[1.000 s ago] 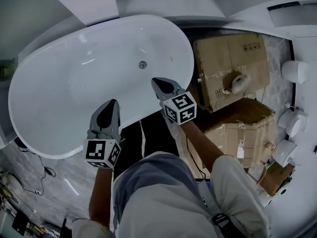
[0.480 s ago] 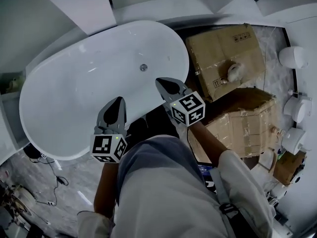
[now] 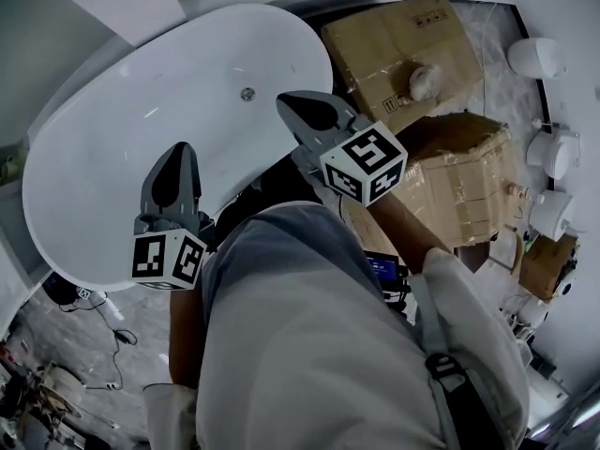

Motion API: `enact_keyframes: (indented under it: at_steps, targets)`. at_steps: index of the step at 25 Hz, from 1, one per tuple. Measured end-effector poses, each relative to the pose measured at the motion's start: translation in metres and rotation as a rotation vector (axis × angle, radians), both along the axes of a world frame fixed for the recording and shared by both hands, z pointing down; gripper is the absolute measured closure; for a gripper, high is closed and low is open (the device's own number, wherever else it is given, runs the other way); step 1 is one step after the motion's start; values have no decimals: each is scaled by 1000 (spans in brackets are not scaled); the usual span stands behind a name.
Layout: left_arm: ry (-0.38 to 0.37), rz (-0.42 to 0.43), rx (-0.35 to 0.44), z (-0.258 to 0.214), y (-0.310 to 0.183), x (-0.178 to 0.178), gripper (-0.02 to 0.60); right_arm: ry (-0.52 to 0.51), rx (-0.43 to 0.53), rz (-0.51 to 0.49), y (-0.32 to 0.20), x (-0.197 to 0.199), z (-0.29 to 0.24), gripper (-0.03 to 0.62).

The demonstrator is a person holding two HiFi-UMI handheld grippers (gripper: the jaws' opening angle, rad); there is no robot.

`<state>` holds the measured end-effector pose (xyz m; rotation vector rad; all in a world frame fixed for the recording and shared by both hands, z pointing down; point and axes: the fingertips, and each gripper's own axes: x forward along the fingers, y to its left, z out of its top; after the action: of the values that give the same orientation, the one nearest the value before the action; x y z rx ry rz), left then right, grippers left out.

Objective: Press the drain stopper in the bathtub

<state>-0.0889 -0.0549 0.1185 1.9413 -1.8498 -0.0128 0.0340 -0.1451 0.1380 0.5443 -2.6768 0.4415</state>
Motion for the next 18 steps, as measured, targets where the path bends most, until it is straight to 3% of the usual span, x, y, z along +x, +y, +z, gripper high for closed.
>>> enact_keyframes:
  at_steps: [18]
  targets:
    - [-34, -11, 101, -59, 27, 1, 581, -88, 91, 61, 45, 28, -67, 594]
